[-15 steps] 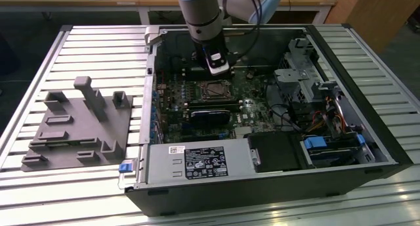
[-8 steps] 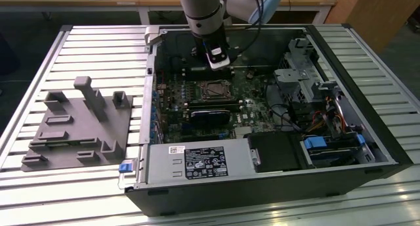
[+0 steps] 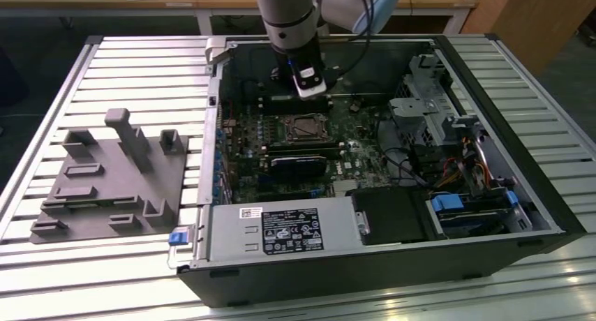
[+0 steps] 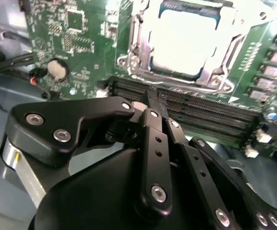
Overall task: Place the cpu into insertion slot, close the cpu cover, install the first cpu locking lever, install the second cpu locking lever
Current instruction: 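Install the first cpu locking lever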
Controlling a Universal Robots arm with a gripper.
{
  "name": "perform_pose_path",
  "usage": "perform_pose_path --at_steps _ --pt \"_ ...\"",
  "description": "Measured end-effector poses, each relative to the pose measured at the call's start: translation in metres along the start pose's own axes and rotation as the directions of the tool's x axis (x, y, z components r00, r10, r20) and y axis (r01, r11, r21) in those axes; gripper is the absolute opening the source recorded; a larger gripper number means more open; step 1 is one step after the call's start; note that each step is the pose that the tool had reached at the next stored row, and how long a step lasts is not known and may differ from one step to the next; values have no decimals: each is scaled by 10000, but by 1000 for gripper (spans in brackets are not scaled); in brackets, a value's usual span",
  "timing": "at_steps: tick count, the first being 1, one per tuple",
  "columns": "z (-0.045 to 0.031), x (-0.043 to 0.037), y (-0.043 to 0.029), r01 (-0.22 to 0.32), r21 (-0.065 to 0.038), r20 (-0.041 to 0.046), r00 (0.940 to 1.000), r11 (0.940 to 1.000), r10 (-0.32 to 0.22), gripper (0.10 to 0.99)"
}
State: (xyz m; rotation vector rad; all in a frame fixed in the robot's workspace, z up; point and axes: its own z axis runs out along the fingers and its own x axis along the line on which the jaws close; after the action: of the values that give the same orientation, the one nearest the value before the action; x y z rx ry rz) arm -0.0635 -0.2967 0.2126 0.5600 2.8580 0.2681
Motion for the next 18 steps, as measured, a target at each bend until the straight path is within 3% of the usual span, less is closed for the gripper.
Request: perform_pose_path --at_steps 4,10,12,18 --pt "6 -14 5 37 428 -206 9998 9991 -28 106" --pt "16 -66 3 51 918 -683 9977 9958 12 106" --pt "17 -78 -5 55 1021 -801 9968 9948 28 106" --pt "14 -108 -47 66 1153 -915 9958 9933 40 106"
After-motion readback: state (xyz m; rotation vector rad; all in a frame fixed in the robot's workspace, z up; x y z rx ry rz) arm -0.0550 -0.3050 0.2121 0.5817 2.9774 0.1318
